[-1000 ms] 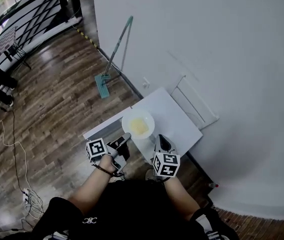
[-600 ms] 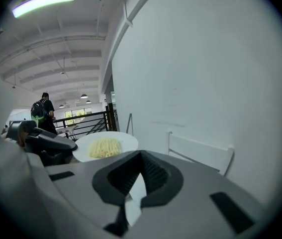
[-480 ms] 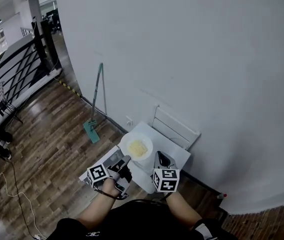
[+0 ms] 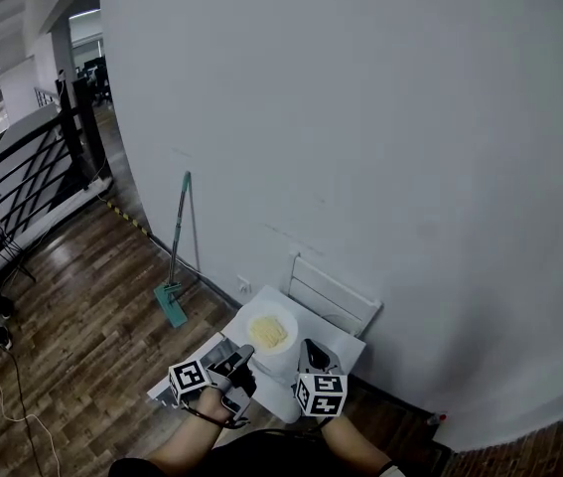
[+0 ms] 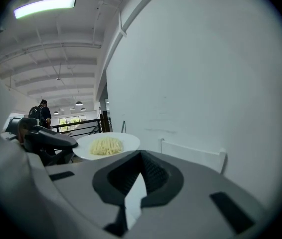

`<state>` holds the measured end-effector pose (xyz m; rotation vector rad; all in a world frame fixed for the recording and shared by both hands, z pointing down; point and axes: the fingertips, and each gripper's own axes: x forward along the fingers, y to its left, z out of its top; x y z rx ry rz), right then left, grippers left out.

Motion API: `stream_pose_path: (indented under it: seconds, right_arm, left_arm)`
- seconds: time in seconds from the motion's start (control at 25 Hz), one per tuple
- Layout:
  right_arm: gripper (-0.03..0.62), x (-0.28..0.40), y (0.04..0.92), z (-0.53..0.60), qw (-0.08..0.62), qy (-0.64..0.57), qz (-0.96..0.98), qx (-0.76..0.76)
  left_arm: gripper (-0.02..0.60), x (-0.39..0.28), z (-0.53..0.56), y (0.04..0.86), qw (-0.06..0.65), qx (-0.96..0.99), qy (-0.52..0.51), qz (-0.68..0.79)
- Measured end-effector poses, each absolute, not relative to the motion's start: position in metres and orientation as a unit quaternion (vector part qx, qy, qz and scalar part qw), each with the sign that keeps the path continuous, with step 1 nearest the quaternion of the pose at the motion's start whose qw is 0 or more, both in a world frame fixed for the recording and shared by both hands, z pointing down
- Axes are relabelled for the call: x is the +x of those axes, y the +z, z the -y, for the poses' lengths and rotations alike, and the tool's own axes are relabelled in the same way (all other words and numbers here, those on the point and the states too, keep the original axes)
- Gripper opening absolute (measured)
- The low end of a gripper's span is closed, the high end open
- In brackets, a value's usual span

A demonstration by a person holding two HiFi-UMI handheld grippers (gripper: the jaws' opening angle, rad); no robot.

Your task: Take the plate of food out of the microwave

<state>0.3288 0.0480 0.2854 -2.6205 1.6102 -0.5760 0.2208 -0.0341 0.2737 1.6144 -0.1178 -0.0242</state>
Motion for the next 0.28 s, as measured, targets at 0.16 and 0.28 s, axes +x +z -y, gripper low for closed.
stream_pose_path:
  seconds: [0.16, 0.28]
  right_arm:
    - [0.012, 0.332, 0.301, -0.044, 0.008, -0.198, -0.516, -0.833]
    - [0.012, 0.334, 0.317, -0.046, -0.007, -0.209, -0.523, -0.826]
  left_arm:
    - [0.009, 0.225, 0.036, 0.284, 0.693, 0.719, -0.014, 0.053]
    - [0.009, 0.226, 0.031, 0.304, 0.699, 0.713, -0.012, 0.058]
